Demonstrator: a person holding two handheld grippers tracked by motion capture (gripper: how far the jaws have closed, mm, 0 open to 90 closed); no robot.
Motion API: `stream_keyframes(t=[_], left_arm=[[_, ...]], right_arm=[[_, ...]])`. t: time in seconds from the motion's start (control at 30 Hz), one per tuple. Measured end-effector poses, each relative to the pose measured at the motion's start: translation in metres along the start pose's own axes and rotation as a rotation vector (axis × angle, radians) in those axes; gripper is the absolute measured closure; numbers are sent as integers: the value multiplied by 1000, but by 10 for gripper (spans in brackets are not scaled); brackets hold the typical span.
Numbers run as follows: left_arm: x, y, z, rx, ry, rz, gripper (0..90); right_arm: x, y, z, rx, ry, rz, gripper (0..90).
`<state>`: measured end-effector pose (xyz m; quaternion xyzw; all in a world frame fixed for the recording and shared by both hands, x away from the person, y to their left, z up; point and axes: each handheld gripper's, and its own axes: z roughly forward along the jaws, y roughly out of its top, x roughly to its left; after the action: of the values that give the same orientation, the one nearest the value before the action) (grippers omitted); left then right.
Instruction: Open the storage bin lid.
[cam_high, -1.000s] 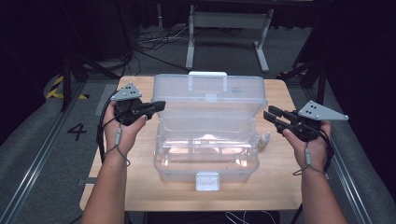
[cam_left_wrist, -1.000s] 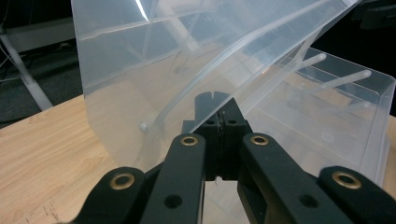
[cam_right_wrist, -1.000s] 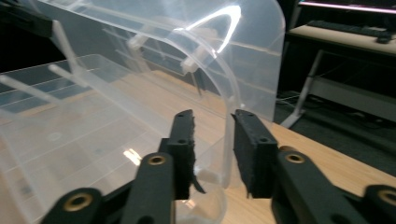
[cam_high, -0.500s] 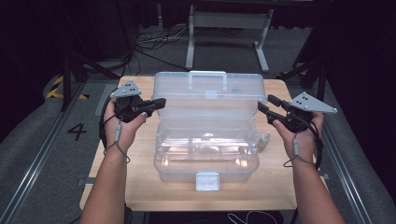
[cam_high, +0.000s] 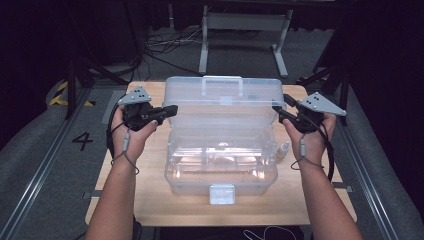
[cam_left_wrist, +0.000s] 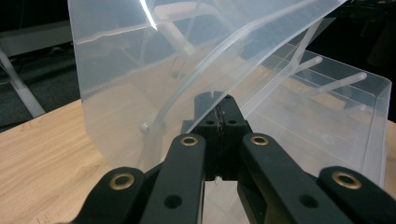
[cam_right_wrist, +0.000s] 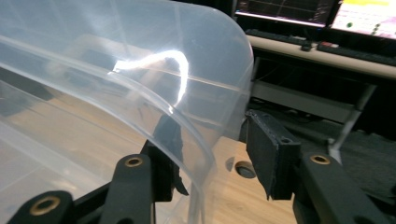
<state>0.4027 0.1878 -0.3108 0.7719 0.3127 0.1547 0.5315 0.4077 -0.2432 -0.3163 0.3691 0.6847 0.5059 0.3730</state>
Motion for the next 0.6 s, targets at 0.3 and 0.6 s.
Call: stream_keyframes(t=[0.3, 0.6], left_arm=[[-3, 0, 1, 9, 2, 14, 894], [-12, -1, -8, 38, 31, 50, 870]], right_arm=[[5, 3, 2, -8, -56, -18, 721], [3, 9, 7, 26, -65, 5, 733]])
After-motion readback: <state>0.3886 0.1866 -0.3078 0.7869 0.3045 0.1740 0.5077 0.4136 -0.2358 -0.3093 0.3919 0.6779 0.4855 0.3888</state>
